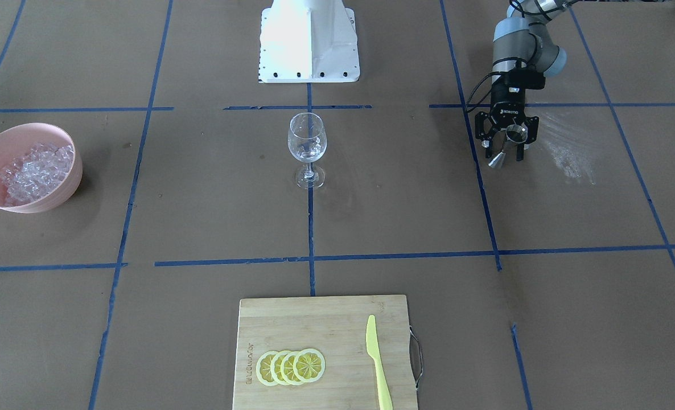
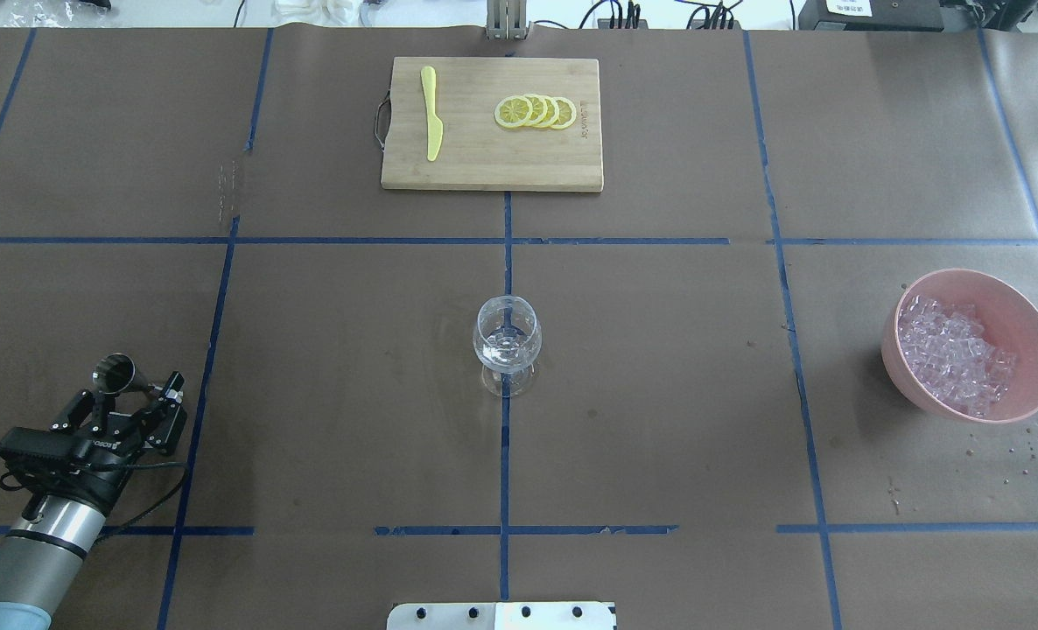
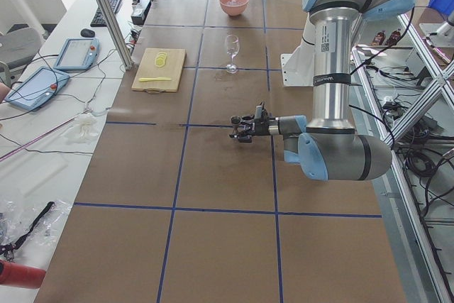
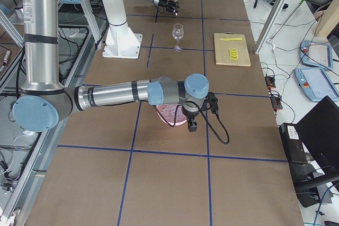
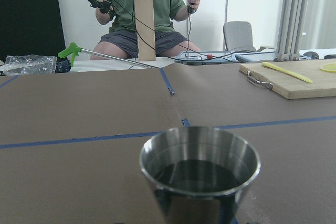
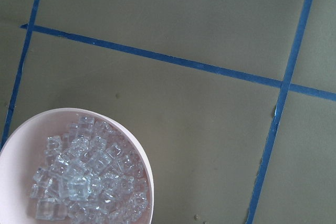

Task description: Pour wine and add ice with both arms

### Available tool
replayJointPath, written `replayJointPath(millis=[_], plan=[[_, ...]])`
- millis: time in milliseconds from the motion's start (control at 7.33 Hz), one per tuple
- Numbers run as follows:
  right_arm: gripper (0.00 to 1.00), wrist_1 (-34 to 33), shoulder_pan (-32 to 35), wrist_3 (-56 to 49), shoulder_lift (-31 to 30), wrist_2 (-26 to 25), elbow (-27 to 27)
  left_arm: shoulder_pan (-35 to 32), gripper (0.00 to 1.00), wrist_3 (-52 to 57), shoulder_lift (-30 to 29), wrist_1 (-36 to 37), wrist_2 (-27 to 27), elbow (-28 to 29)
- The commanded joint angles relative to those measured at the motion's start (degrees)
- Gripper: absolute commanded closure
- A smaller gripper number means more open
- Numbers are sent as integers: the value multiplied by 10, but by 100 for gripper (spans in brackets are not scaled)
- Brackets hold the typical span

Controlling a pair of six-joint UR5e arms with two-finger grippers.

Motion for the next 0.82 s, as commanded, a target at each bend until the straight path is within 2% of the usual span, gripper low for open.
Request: replayJointPath(millis=[0, 136, 545, 682], plan=[[0, 0, 0, 1, 0, 0, 0, 0, 86, -1, 1, -5, -2, -2], [0, 0, 0, 1, 0, 0, 1, -1, 100, -2, 3, -11, 0, -2], [0, 0, 0, 2, 10, 0, 2, -25, 100, 45, 5, -64, -9, -11], [0, 0, 0, 27, 14, -2, 12, -45, 100, 89, 8, -109, -55, -21]])
